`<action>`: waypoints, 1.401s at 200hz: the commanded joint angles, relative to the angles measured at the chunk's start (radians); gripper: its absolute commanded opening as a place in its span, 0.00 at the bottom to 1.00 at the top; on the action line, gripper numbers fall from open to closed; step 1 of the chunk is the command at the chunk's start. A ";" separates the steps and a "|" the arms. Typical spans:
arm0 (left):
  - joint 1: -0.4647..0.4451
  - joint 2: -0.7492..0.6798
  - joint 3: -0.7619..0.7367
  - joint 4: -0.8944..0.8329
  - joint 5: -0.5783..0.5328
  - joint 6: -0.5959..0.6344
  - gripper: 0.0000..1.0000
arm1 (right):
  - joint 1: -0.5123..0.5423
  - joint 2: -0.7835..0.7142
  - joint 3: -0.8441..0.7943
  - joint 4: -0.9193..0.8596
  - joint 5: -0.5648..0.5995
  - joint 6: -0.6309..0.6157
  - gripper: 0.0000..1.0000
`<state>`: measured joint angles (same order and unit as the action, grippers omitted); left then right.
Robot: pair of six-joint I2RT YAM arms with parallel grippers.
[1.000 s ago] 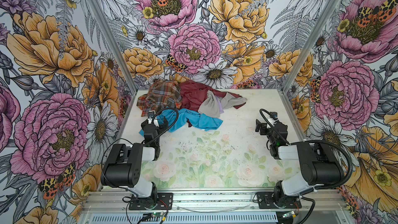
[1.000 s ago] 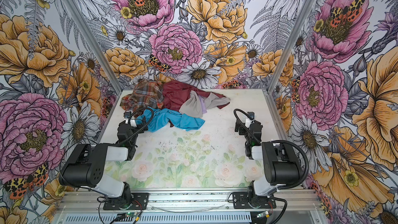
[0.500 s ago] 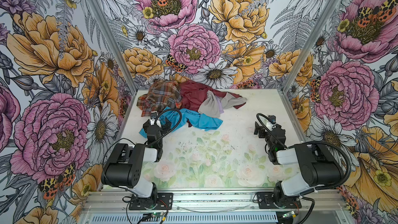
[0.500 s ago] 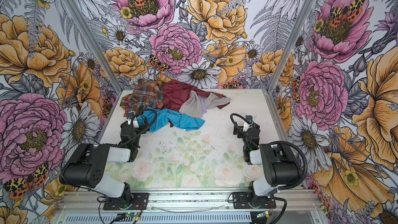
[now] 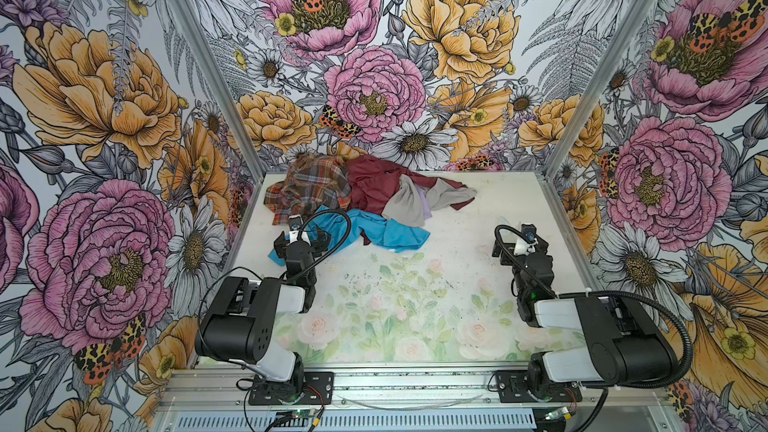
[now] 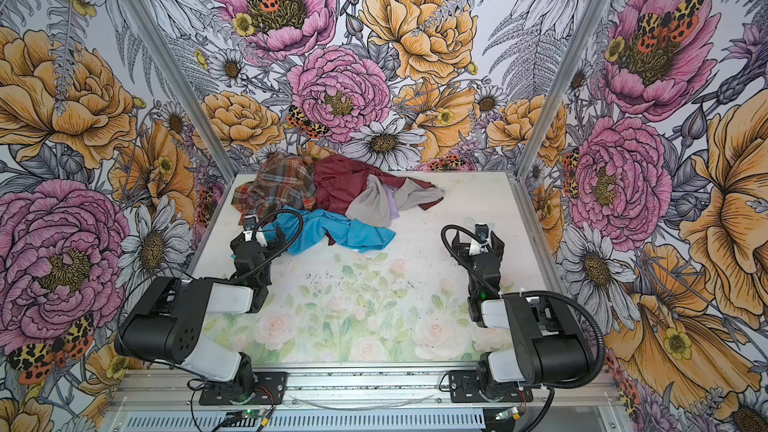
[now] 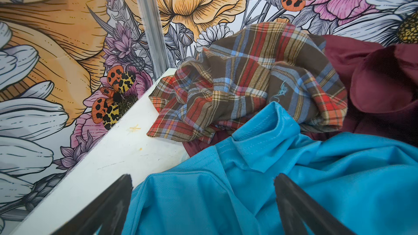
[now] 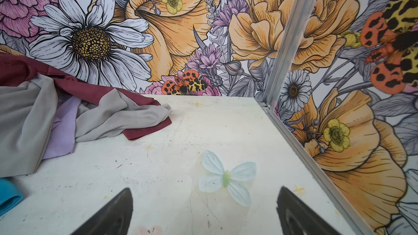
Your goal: Pick out a specific cloth from the pile
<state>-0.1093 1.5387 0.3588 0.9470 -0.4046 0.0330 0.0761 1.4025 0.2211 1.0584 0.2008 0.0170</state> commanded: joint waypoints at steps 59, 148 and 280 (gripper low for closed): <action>-0.009 -0.021 -0.014 0.031 -0.022 0.003 0.99 | 0.011 -0.085 0.000 -0.064 0.083 0.009 0.99; -0.083 -0.229 0.121 -0.339 0.036 0.094 0.99 | 0.021 -0.127 0.028 -0.132 0.077 -0.014 1.00; -0.144 -0.407 0.462 -0.972 0.171 -0.214 0.99 | 0.211 -0.272 0.254 -0.574 0.345 -0.023 0.99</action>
<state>-0.2699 1.1206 0.7670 0.1005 -0.3099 -0.0998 0.2649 1.1946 0.3958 0.6243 0.4938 -0.0273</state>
